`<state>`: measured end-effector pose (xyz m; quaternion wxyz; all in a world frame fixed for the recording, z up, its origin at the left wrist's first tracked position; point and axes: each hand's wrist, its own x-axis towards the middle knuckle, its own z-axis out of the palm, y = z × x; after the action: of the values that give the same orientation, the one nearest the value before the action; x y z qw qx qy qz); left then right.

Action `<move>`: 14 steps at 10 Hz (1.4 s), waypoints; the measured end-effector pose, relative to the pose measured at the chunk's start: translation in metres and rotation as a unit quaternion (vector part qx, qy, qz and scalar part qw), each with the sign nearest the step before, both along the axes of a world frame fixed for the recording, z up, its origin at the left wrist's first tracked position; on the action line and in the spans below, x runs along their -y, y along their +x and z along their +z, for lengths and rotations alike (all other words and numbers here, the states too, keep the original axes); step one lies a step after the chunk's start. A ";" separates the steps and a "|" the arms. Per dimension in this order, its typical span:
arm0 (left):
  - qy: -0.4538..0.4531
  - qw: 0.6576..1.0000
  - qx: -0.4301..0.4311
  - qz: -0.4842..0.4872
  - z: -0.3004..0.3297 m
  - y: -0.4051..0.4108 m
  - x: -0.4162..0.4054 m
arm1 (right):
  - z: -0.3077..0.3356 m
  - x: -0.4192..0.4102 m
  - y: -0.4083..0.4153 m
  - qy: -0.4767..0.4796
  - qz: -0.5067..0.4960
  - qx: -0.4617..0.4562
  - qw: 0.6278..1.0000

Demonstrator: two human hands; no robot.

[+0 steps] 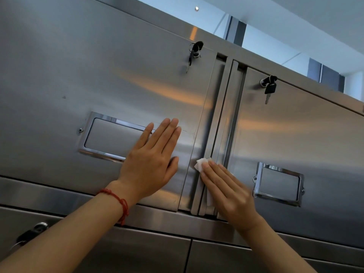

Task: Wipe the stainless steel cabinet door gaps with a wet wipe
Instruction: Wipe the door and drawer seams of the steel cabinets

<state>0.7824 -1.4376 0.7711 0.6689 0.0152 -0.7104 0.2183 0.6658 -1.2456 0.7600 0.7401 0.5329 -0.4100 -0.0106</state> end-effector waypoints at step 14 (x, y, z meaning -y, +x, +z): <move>-0.008 1.000 -0.015 0.001 -0.001 0.000 0.000 | -0.060 -0.023 0.009 0.126 -0.045 0.020 0.991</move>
<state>0.7823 -1.4373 0.7704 0.6796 0.0138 -0.6982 0.2247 0.6750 -1.2228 0.7000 0.6574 0.6032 -0.4434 -0.0853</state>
